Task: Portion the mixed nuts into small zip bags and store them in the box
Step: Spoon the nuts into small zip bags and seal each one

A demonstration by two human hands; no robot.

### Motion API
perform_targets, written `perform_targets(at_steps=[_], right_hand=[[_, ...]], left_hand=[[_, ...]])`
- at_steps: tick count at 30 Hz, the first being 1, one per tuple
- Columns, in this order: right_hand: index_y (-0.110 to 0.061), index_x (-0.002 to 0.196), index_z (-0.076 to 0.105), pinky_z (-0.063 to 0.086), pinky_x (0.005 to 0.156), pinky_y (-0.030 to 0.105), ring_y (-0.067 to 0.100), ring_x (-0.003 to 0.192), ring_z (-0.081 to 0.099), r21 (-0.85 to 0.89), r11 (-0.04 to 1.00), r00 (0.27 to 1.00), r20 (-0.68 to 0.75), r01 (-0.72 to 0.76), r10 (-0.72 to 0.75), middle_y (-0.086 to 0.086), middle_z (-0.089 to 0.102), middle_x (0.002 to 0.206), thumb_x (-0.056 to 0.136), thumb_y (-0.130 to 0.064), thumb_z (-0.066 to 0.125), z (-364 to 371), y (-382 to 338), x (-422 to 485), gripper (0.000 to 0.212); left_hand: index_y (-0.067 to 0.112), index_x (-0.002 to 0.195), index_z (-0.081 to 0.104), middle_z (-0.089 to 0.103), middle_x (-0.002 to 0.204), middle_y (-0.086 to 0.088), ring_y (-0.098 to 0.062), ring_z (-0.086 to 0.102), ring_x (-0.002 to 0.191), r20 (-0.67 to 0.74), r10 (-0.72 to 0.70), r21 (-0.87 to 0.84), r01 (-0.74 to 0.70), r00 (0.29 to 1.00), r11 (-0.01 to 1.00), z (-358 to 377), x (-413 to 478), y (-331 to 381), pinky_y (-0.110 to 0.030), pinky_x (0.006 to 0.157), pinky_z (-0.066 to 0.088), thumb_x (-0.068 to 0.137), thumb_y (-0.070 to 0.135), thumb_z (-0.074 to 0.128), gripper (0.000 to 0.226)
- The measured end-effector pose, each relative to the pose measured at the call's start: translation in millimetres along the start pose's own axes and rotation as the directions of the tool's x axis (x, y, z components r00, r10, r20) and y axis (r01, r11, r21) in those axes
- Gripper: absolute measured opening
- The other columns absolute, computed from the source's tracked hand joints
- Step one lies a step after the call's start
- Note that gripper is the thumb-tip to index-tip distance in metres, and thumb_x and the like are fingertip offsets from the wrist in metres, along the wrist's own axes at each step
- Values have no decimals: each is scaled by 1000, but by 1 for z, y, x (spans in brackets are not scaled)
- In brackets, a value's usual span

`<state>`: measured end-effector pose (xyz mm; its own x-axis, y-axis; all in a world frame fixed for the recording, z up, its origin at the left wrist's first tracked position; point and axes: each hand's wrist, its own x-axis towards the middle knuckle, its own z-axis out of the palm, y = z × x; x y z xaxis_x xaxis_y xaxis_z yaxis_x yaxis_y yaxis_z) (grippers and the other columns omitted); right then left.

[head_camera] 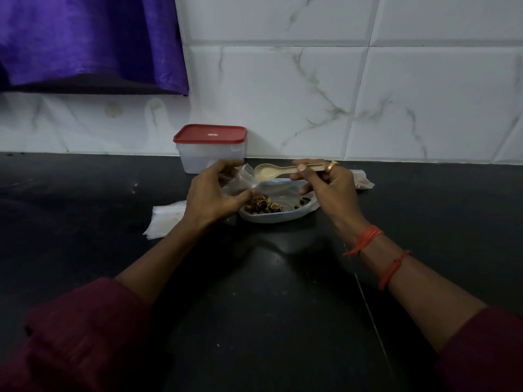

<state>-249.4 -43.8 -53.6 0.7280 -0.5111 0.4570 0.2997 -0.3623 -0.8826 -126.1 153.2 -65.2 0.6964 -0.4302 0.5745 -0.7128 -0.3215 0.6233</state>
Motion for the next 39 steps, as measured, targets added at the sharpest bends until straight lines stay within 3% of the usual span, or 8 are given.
perform_targets(at_steps=[6, 12, 16, 20, 24, 28, 34, 39], right_hand=[[-21, 93, 76, 49, 59, 18, 6, 54, 64, -113, 993, 991, -129, -38, 23, -4, 76, 77, 95, -19, 65, -8, 7, 7, 11], [-30, 91, 76, 59, 76, 36, 5, 76, 71, -386, 922, 998, -67, -9, -19, -11, 75, 78, 92, -28, 64, -14, 14, 7, 11], [-32, 94, 76, 55, 76, 30, 8, 83, 68, -593, 801, 996, 28, 83, -83, -17, 69, 77, 93, -33, 62, -15, 11, 2, 14], [-27, 83, 76, 58, 75, 35, 6, 78, 69, -558, 828, 998, -9, 53, -70, -14, 72, 70, 91, -34, 64, -13, 12, 5, 17], [-22, 70, 75, 60, 75, 42, 10, 66, 71, -445, 890, 995, -46, -104, 94, -11, 73, 64, 85, -34, 63, -9, 18, 7, 23], [-16, 76, 76, 60, 75, 35, 15, 54, 68, -244, 928, 960, -57, -281, 276, -5, 76, 69, 91, -23, 65, -7, 17, 4, 19], [-6, 91, 75, 54, 63, 28, 30, 78, 75, -61, 887, 889, -11, -458, 459, 4, 78, 79, 90, -18, 67, -2, 23, 5, 15], [-3, 95, 74, 50, 49, 21, 17, 61, 71, -49, 860, 860, 17, -508, 510, 4, 78, 79, 92, -14, 65, 2, 20, 4, 14]], left_hand=[[19, 133, 57, 63, 122, 5, -3, 61, 101, -51, -205, -313, 179, 977, 933, -4, 6, -1, -11, 73, 52, 73, 32, 84, 68], [19, 135, 56, 59, 121, 9, 3, 58, 98, -25, -185, -283, 171, 982, 944, -2, 7, -1, -3, 69, 48, 72, 32, 85, 70], [20, 134, 56, 59, 118, 7, 0, 60, 97, 2, -188, -261, 182, 982, 948, -3, 6, -1, -9, 72, 51, 72, 33, 85, 70], [21, 131, 58, 61, 117, 4, -5, 61, 94, 49, -242, -249, 246, 969, 937, -2, 5, -1, -17, 73, 53, 72, 34, 85, 66], [19, 127, 60, 62, 115, 3, -3, 60, 94, 92, -239, -227, 254, 967, 940, -3, 5, 1, -17, 75, 51, 72, 35, 84, 62], [20, 126, 60, 63, 117, 1, -11, 62, 100, 121, -243, -233, 266, 962, 935, -2, 4, 2, -20, 76, 52, 72, 33, 84, 60], [21, 127, 60, 63, 121, 1, -15, 61, 105, 129, -229, -217, 253, 965, 943, -2, 4, 2, -20, 76, 51, 72, 34, 84, 62], [21, 127, 59, 63, 123, -2, -13, 62, 102, 146, -220, -220, 249, 964, 943, -1, 3, 2, -21, 77, 53, 73, 32, 84, 61]])
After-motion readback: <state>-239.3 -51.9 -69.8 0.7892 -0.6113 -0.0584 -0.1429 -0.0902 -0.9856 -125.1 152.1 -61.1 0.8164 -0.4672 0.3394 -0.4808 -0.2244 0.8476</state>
